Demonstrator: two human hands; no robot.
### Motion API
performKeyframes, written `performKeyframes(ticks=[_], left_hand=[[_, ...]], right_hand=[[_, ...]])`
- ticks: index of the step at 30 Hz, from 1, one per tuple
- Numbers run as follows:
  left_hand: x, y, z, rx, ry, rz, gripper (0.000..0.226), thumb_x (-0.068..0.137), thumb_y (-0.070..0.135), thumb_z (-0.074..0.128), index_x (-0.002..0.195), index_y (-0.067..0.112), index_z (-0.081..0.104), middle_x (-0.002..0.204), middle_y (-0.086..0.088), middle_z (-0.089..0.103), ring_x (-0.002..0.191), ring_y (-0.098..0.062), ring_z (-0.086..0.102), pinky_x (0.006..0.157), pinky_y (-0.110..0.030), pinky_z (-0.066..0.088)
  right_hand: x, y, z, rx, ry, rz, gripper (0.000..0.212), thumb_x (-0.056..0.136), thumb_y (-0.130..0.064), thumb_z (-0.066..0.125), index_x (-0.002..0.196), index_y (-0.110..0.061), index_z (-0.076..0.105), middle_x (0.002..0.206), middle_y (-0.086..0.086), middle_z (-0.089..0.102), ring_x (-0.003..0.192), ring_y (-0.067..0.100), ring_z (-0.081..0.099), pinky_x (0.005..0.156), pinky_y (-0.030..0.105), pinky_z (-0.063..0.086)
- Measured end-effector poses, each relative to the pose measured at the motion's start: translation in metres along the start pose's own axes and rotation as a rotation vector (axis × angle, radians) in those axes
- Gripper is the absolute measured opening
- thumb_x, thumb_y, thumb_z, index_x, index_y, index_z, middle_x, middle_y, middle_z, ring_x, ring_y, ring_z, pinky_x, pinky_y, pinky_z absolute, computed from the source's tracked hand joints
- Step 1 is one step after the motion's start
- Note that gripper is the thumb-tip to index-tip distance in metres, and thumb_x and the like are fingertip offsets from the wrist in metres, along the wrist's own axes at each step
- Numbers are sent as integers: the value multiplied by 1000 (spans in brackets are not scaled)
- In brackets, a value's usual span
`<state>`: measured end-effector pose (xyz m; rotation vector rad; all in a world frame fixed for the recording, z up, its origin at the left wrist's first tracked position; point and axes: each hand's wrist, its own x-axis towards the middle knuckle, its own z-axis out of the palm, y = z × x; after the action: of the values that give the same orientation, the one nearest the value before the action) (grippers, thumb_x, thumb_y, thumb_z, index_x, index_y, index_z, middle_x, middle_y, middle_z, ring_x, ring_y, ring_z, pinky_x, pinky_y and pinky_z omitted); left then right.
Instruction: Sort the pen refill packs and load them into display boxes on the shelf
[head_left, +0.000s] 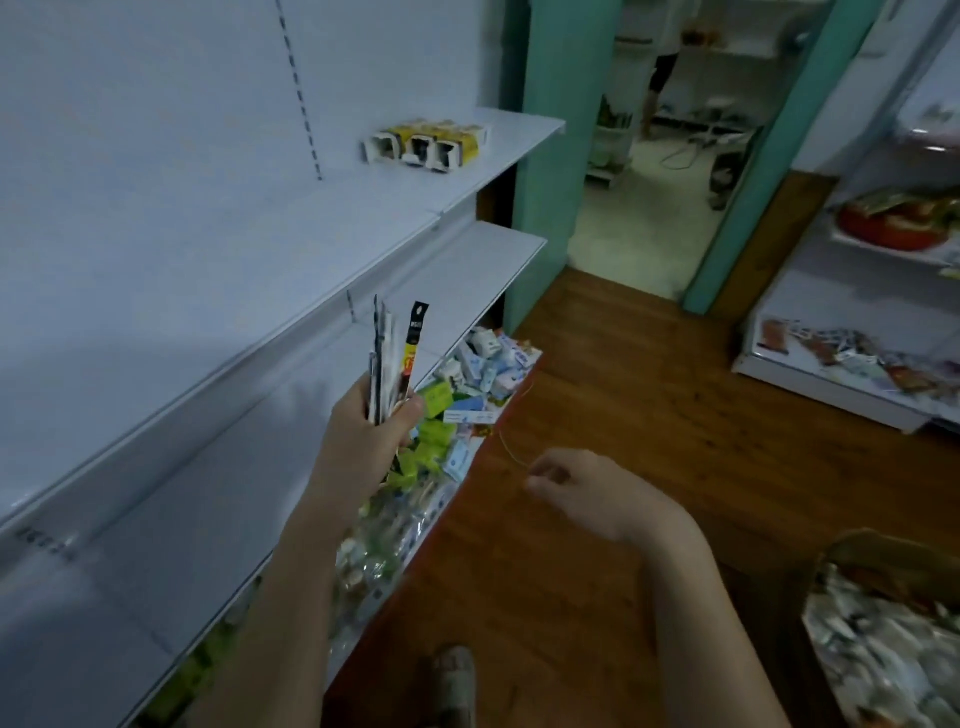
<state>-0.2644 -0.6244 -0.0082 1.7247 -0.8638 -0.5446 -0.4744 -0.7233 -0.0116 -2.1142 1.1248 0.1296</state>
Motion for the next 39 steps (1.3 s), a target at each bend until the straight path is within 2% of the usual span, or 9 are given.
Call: performKeyframes(ticks=[7, 13, 19, 24, 27, 30, 32, 36, 39], left_hand=[[130, 18, 69, -104, -113, 13, 5, 93, 25, 64, 94, 23, 61, 73, 3, 61, 59, 1, 58, 51, -8, 41], [216, 33, 133, -98, -230, 3, 4, 92, 22, 66, 93, 21, 62, 66, 10, 60, 56, 1, 59, 48, -6, 41], [313, 48, 195, -41, -141, 22, 7, 92, 19, 66, 92, 12, 64, 65, 1, 60, 44, 2, 50, 44, -10, 39], [390, 66, 229, -88, -27, 17, 9, 92, 22, 67, 89, 14, 64, 63, 0, 59, 53, -7, 54, 53, -20, 45], [428, 69, 242, -91, 19, -2, 7, 91, 24, 68, 88, 17, 65, 63, -2, 59, 56, -16, 54, 51, -26, 44], [464, 73, 241, -107, 74, 2, 5, 92, 21, 66, 92, 17, 65, 62, -4, 60, 55, -35, 51, 51, -39, 48], [497, 73, 236, -152, 151, 33, 3, 95, 18, 63, 95, 15, 63, 61, -2, 60, 60, -45, 52, 57, -49, 52], [567, 72, 228, -181, 295, 84, 13, 93, 16, 65, 96, 3, 63, 70, -10, 59, 62, -16, 60, 62, -34, 52], [613, 69, 214, -206, 409, 61, 33, 90, 22, 70, 81, -4, 52, 71, -24, 48, 63, -18, 51, 62, -37, 45]], right_hand=[[92, 13, -86, 29, 160, 76, 29, 100, -47, 46, 125, -34, 56, 116, -11, 60, 100, 8, 56, 84, 27, 50], [167, 42, -142, 65, 25, 146, 38, 99, -48, 48, 133, -33, 52, 126, -7, 57, 110, 13, 55, 93, 31, 47], [262, 76, -224, 30, 53, 35, 37, 100, -45, 48, 133, -29, 54, 128, -5, 57, 103, 10, 51, 81, 24, 40], [340, 92, -299, 18, 78, -74, 35, 100, -43, 48, 131, -28, 55, 122, -3, 60, 103, 12, 57, 84, 27, 47], [390, 92, -328, 2, 70, -128, 32, 101, -41, 48, 127, -26, 57, 117, 0, 63, 98, 14, 60, 83, 28, 48], [438, 82, -343, -14, -103, -180, 32, 100, -39, 50, 128, -25, 56, 118, 2, 62, 101, 17, 60, 74, 20, 45], [475, 73, -353, -4, -137, -214, 31, 100, -39, 50, 128, -27, 56, 118, 1, 62, 102, 18, 61, 80, 24, 47], [549, 49, -373, -18, -166, -252, 35, 100, -41, 48, 131, -25, 54, 112, 0, 64, 93, 16, 63, 80, 29, 51], [596, 23, -388, -28, -224, -282, 36, 100, -45, 48, 131, -29, 53, 117, -4, 59, 87, 12, 61, 75, 24, 49]])
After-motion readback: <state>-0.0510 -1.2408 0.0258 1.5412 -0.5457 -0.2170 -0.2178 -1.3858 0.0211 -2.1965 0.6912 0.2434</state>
